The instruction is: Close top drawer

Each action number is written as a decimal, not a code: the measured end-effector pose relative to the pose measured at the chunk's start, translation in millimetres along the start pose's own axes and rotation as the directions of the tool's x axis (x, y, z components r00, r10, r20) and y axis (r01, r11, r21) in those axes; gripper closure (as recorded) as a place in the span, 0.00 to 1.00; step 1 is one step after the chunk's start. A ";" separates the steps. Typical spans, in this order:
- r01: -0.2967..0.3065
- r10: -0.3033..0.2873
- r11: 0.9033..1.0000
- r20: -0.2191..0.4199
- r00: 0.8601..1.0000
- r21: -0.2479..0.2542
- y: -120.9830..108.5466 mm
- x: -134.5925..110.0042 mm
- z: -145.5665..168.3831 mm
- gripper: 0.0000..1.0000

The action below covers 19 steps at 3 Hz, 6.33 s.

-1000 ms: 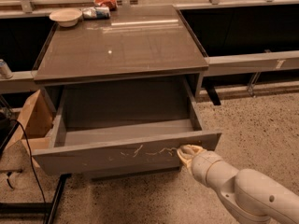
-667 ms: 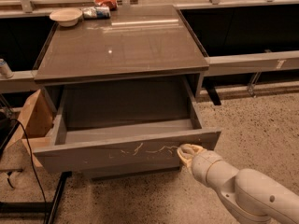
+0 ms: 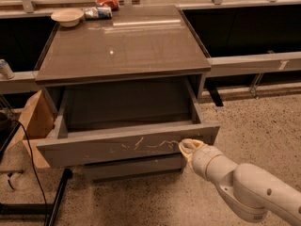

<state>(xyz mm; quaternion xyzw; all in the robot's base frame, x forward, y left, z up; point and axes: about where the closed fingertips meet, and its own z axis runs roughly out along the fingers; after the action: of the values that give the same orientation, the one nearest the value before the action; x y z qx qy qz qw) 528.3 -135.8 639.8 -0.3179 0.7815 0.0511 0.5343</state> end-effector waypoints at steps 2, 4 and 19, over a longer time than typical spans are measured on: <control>0.024 -0.023 0.998 0.036 0.999 -0.050 -7.7 -3.6 22.0 1.00; 0.038 -0.032 0.995 0.061 0.998 -0.097 -14.7 -7.8 44.8 1.00; 0.637 -0.656 0.697 0.064 0.752 -0.329 11.8 -55.0 157.1 1.00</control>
Offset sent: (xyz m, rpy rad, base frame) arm 0.0557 0.0096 -0.0078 0.0233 -0.0214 0.1417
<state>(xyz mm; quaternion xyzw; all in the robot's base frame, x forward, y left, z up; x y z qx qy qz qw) 660.4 -36.3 617.8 -0.6581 0.6150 -0.0189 0.4341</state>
